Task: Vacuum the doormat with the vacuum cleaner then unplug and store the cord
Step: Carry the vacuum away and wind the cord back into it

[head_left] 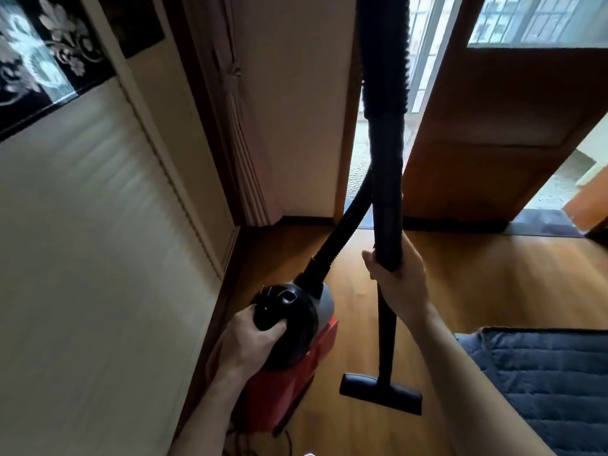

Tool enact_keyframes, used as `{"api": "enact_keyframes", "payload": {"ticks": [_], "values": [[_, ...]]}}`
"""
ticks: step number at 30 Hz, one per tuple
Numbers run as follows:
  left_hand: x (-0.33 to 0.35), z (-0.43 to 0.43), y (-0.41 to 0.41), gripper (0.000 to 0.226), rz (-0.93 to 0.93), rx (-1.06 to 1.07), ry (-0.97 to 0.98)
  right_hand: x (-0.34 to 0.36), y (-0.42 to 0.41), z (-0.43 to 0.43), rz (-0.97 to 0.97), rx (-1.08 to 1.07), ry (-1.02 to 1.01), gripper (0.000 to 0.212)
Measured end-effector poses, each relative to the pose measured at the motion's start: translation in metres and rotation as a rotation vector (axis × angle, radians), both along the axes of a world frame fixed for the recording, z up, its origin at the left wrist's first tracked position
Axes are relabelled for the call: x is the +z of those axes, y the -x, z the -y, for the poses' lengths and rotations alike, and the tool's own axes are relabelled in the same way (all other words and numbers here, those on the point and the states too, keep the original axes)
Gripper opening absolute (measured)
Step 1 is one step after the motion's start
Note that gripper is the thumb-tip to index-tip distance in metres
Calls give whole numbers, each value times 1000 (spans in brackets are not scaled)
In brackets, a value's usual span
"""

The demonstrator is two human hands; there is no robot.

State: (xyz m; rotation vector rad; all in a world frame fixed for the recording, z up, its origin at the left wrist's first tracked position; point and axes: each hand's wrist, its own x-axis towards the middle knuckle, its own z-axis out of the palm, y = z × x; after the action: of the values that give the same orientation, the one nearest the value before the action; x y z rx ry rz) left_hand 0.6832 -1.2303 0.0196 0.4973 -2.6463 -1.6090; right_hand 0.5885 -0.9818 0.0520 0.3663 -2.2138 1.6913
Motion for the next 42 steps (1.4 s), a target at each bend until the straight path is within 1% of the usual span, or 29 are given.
{"api": "enact_keyframes", "payload": {"ticks": [5, 12, 18, 20, 22, 25, 31, 34, 35, 38, 42], "values": [[3, -4, 81, 14, -17, -16, -20, 4, 78, -5, -16, -9, 6, 34], [-4, -19, 198, 9, -10, 24, 26, 2, 202, -24, 38, -23, 3, 18], [-14, -46, 317, 10, 38, 88, 56, -15, 342, -44, 89, 5, -5, 18], [-14, -55, 354, 10, 62, 107, 59, -19, 388, -50, 132, 19, -19, 20], [-13, -61, 389, 9, 65, 136, 70, -18, 429, -53, 162, 32, -34, 29], [-14, -63, 431, 6, 69, 166, 72, -13, 485, -48, 143, 60, -41, 41], [-13, -55, 475, 7, 108, 263, 61, -14, 561, -22, 139, 131, -74, 38], [-14, -43, 490, 10, 105, 301, 67, -18, 586, -2, 125, 182, -65, 27], [-14, -37, 494, 12, 107, 305, 64, -20, 592, 5, 121, 192, -71, 26], [-17, -22, 499, 13, 114, 308, 72, -28, 605, 26, 117, 187, -95, 37], [-19, 1, 507, 13, 134, 330, 80, -32, 614, 54, 102, 164, -88, 20]]}}
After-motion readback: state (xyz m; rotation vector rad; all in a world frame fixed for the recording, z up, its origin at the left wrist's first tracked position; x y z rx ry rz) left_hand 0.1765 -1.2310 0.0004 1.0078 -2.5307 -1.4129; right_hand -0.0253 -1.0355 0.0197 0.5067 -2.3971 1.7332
